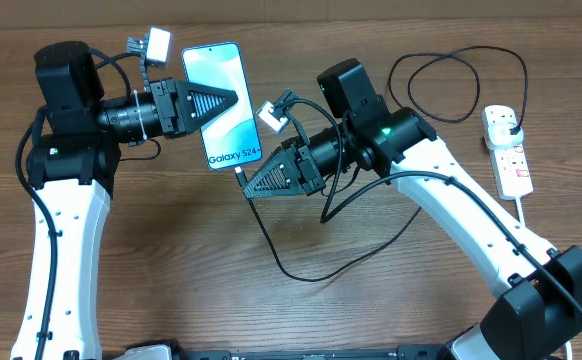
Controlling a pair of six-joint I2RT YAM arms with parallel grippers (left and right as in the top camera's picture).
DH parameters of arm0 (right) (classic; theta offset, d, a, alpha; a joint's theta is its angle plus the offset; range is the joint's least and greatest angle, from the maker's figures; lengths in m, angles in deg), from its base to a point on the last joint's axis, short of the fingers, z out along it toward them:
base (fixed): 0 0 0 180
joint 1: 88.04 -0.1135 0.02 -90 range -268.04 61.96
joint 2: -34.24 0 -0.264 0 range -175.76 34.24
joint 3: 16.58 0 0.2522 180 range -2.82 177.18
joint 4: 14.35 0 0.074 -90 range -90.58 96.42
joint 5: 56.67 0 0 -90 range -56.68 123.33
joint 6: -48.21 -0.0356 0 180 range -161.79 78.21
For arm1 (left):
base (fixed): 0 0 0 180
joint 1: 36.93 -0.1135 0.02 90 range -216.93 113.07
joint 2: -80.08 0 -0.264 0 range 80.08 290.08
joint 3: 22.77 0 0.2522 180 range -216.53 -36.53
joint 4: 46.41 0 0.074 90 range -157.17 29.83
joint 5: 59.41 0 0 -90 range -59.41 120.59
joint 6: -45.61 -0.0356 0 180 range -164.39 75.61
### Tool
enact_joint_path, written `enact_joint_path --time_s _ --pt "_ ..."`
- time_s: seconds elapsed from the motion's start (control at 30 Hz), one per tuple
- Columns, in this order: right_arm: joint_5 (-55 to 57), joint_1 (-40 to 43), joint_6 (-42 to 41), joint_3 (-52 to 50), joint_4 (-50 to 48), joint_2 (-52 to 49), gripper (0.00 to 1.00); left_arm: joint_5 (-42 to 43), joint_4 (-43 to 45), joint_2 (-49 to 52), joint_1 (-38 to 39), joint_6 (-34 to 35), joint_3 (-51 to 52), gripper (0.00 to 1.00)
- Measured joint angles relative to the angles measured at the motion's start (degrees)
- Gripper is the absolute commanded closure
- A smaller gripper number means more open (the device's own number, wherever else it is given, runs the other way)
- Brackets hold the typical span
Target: Plug charger to phone and switch on socket
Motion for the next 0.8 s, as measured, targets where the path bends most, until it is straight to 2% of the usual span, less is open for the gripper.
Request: enact_joint_path --time_s 0.8 --pt "-0.02 -0.04 -0.04 0.00 -1.07 0.00 0.96 0.85 -0.31 0.00 -0.02 0.00 0.00 0.96"
